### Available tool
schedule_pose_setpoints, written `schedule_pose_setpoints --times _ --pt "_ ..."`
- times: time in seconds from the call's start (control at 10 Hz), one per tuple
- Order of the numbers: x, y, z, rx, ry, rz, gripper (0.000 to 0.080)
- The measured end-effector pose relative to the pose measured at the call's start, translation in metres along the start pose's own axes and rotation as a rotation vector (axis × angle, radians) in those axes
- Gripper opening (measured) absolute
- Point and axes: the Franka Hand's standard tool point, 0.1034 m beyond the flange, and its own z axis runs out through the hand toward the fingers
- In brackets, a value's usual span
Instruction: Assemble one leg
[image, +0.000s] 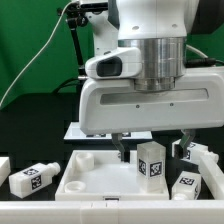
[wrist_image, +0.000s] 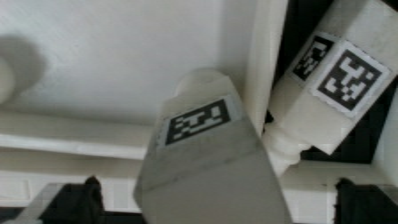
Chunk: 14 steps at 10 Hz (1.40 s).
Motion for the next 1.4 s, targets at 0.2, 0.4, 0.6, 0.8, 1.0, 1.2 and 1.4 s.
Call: schedule_pose_setpoints --times 0.2,0.4,0.6,0.8,1.0,1.2,1.4 --pt "-0.0017 0.0013 -0.0001 0.001 -0.002 -0.044 0.0649" --pt "-0.0024 0.0008 -0.0001 0.001 -0.003 -0.042 0.052" --pt "-0.0025 0.0005 0.0003 0.001 -0.003 -0.042 0.0284" --pt "-0.0026 0.0005 0.0004 0.002 -0.003 -0.011 0.0284" --pt "-0.0026 0.0005 0.0004 0.002 -0.003 -0.01 0.0284" --pt "-0.0027 0.0 0.0008 0.004 -0.004 0.162 0.0284" --pt "-0.0029 0.0009 0.0012 0.013 -0.004 0.366 0.0284"
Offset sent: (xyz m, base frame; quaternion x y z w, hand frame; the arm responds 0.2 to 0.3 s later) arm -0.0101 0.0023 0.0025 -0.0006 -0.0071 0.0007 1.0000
